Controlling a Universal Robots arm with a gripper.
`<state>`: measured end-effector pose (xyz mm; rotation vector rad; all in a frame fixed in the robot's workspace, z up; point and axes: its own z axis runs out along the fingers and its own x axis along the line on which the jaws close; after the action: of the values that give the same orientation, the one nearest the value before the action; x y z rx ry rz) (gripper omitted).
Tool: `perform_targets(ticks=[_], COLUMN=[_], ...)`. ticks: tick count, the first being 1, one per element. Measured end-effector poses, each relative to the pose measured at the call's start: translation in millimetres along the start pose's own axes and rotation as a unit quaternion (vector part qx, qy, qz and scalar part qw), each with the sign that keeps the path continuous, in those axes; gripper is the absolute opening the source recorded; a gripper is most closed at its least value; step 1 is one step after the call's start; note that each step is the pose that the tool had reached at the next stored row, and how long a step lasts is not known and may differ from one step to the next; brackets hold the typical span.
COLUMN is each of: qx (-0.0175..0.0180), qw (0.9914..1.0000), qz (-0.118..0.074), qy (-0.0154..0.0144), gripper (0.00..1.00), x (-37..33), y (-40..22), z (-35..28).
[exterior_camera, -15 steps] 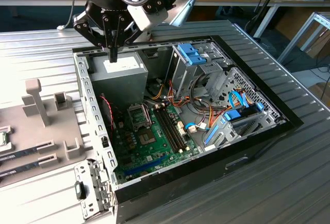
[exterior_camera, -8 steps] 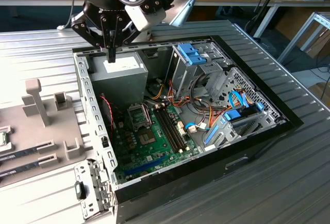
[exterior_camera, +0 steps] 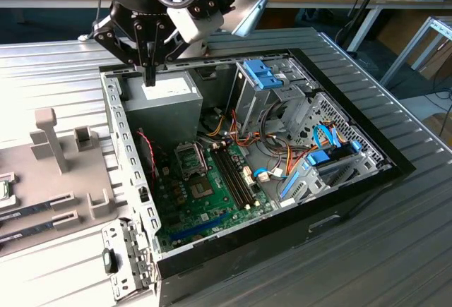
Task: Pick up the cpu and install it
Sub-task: 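Reach for the cpu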
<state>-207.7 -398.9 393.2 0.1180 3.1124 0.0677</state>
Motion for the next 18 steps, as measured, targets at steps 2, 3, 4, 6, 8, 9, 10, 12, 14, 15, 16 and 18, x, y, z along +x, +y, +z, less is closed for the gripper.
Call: perform_targets(ticks=[2,3,4,6,8,9,10,12,14,15,16,18], qx=[0.0000,0.0001,0.0000,0.0000,0.0000,0.0000,0.0000,0.0000,0.0000,0.0000,0.0000,0.0001], qw=[1.00000,1.00000,1.00000,1.00000,1.00000,1.00000,1.00000,1.00000,1.00000,1.00000,1.00000,1.00000], qz=[0.000,0.000,0.000,0.000,0.000,0.000,0.000,0.000,0.000,0.000,0.000,0.000], qy=[0.0000,0.0000,0.0000,0.0000,0.0000,0.0000,0.0000,0.0000,0.0000,0.0000,0.0000,0.0000], gripper=[0.11,0.11,0.11,0.11,0.11,0.11,0.11,0.11,0.11,0.11,0.11,0.11], x=[1.1,1.5,2.3,3.8,4.7,5.1,5.7,6.6,7.5,8.1,8.5,9.4], y=[-0.1,-0.1,-0.2,-0.3,-0.4,-0.4,-0.5,-0.5,-0.6,-0.6,-0.7,-0.7], z=[-0.1,-0.1,-0.1,-0.1,-0.1,-0.2,-0.2,-0.2,-0.2,-0.2,-0.2,-0.3])
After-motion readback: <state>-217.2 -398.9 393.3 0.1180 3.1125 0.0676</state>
